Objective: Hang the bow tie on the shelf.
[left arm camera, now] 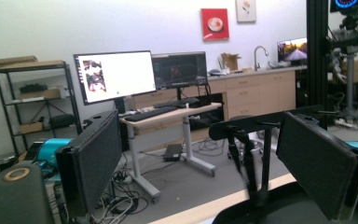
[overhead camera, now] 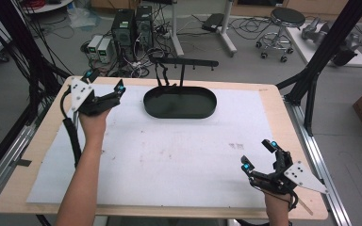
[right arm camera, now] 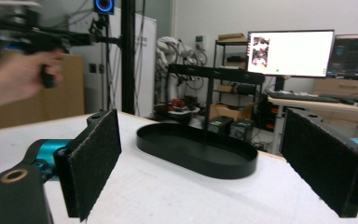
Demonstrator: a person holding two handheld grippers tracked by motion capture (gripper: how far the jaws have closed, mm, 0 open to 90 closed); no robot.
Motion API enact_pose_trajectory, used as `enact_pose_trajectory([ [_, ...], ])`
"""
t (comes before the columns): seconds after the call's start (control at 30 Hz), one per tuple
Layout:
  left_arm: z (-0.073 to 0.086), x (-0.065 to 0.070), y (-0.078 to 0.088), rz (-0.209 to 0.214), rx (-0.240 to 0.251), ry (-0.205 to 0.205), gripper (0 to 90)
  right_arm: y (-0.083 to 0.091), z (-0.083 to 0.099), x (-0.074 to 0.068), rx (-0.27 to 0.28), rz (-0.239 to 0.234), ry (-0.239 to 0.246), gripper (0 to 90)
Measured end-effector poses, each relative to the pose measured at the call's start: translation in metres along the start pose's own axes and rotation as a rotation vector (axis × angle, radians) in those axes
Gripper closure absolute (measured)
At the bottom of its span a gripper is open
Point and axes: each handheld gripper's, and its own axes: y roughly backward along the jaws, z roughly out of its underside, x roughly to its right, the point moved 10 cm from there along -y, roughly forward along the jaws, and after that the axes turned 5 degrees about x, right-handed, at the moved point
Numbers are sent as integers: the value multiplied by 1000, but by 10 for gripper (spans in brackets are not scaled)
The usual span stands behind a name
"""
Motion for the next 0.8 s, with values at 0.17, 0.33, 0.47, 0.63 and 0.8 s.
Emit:
enact_pose_trajectory([
  [0.17,-2,-8,43,-41,-2,-4,145,4,1,11,0,40,6,116],
  [0.33,1,-16,81,-63,-28,4,145,11,2,22,8,81,-11,116],
  [0.47,3,-23,111,-74,-43,34,145,13,2,25,6,92,-15,116],
  [0.63,7,-32,154,-114,-49,54,145,13,1,26,5,94,-15,116],
  [0.8,13,-33,174,-123,-60,69,142,11,3,23,-8,88,-7,116],
])
